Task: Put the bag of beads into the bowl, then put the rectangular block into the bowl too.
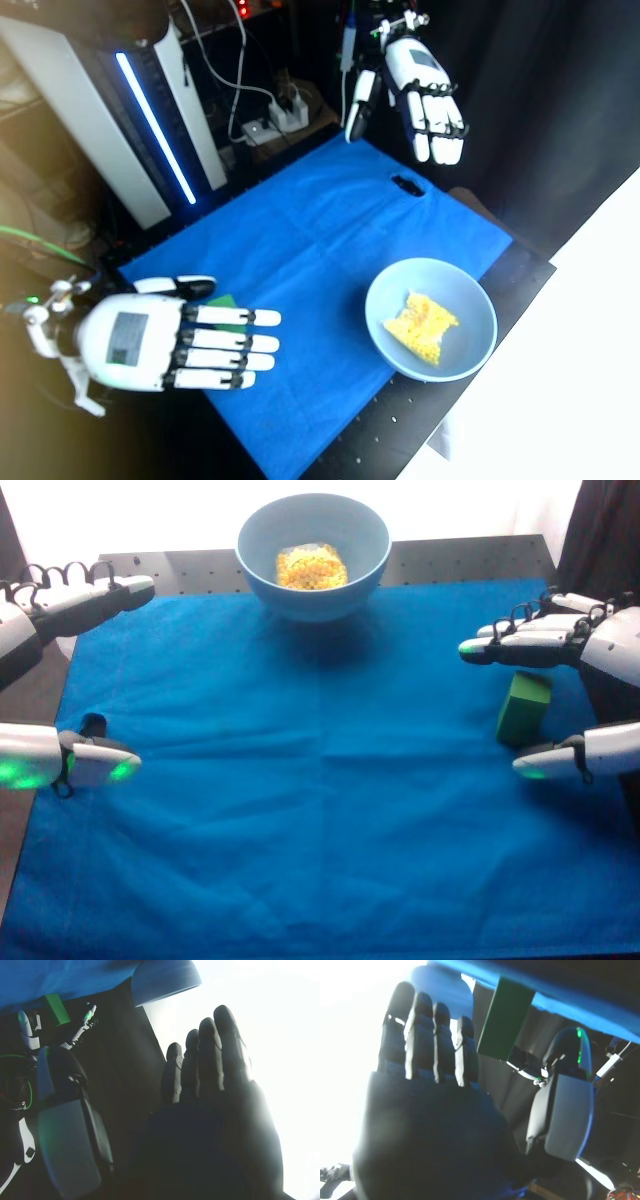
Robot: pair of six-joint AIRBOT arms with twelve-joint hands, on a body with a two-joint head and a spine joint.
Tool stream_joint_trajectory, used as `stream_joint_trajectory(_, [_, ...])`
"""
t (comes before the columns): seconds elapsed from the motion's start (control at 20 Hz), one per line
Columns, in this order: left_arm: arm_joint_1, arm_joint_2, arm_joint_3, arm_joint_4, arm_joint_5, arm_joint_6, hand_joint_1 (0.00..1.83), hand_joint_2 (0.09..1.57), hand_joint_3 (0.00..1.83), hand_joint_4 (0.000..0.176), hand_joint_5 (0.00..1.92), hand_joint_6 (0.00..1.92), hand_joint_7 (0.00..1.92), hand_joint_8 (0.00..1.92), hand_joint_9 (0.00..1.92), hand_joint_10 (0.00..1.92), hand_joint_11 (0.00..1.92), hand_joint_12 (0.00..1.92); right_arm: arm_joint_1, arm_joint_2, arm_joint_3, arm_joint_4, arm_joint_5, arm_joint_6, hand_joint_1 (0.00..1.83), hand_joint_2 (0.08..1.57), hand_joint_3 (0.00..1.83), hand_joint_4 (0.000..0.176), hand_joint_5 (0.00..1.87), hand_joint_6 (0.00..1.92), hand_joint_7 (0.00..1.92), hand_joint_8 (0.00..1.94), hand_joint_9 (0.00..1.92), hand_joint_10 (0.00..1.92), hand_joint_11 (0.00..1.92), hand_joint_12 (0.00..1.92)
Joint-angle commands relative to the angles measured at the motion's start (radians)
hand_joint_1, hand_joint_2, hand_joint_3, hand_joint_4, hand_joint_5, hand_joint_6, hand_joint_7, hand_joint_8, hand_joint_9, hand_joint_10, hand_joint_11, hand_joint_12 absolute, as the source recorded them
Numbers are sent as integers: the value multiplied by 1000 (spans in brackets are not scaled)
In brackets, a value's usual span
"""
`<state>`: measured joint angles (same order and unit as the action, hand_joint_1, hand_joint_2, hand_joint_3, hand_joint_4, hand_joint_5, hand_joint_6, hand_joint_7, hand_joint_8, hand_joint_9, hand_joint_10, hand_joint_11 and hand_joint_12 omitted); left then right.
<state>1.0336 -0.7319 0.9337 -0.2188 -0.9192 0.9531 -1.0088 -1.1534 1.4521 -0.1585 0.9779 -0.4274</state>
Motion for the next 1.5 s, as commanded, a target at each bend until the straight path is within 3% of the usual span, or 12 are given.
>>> stream_joint_trajectory(0.0, [-4, -3, 1, -9, -115, -4, 851, 942, 10, 64, 139, 2, 176, 3, 179, 2, 0, 655, 18, -5, 8, 34, 110, 2, 959, 963, 3, 58, 522, 5, 627, 27, 658, 79, 306, 1249])
stream_joint_trajectory(0.15, [1, -7, 1, -18, -116, -4, 882, 954, 9, 51, 134, 0, 171, 0, 171, 0, 0, 629, 26, -11, 14, 33, 110, 2, 991, 990, 1, 82, 604, 0, 803, 43, 861, 195, 520, 1243])
stream_joint_trajectory(0.25, [3, -9, 2, -22, -118, -4, 899, 946, 2, 51, 136, 1, 183, 2, 178, 2, 0, 659, 30, -17, 18, 33, 110, 2, 1011, 1026, 1, 29, 722, 1, 986, 70, 680, 1018, 382, 1597])
stream_joint_trajectory(0.3, [3, -10, 2, -22, -118, -4, 899, 946, 2, 51, 136, 1, 183, 2, 178, 2, 0, 659, 33, -20, 19, 33, 110, 2, 1011, 1026, 1, 29, 722, 1, 986, 70, 680, 1018, 382, 1597])
stream_joint_trajectory(0.4, [5, -14, 2, -22, -117, -4, 910, 951, 3, 43, 149, 3, 187, 1, 187, 3, 0, 717, 34, -22, 21, 33, 110, 2, 979, 1039, 1, 22, 782, 1, 737, 1077, 557, 1557, 358, 1896])
stream_joint_trajectory(0.5, [6, -16, 1, -23, -116, -4, 936, 958, 4, 49, 154, 1, 182, 1, 164, 2, 0, 644, 34, -23, 21, 33, 110, 2, 1059, 1059, 1, 0, 800, 1, 735, 1314, 663, 1666, 523, 1920])
stream_joint_trajectory(0.65, [7, -17, 1, -26, -115, -5, 929, 962, 6, 51, 142, 0, 180, 1, 164, 3, 0, 631, 34, -23, 21, 33, 110, 2, 1100, 1073, 3, 0, 834, 7, 728, 1228, 656, 1593, 534, 1921])
stream_joint_trajectory(0.7, [7, -18, 1, -26, -113, -5, 912, 963, 4, 41, 125, 1, 169, 1, 176, 5, 0, 558, 34, -23, 21, 33, 110, 2, 1236, 1162, 7, 0, 842, 948, 906, 1295, 752, 1148, 630, 1573])
stream_joint_trajectory(0.85, [9, -21, 2, -27, -108, -5, 923, 976, 10, 49, 121, 1, 174, 7, 178, 5, 0, 552, 35, -23, 22, 33, 110, 2, 1229, 1117, 0, 0, 904, 1047, 1068, 903, 1169, 517, 988, 1076])
stream_joint_trajectory(1.1, [20, -24, 1, -31, -104, -8, 931, 984, 7, 14, 119, 1, 157, 1, 151, 0, 0, 504, 61, -20, 21, 14, 112, 2, 1157, 1132, 0, 0, 955, 1003, 1385, 424, 1354, 917, 1186, 1387])
stream_joint_trajectory(1.2, [25, -24, 1, -32, -105, -11, 946, 982, 3, 19, 130, 1, 150, 1, 132, 4, 0, 349, 90, -16, 15, -9, 118, 2, 1151, 1139, 0, 0, 943, 1023, 1383, 172, 1310, 697, 1104, 1295])
stream_joint_trajectory(1.45, [29, -29, 2, -33, -104, -15, 924, 957, 0, 32, 109, 2, 174, 2, 154, 7, 0, 638, 156, -3, 1, -51, 157, 2, 1157, 1122, 0, 0, 977, 970, 1496, 176, 1321, 1084, 1231, 1411])
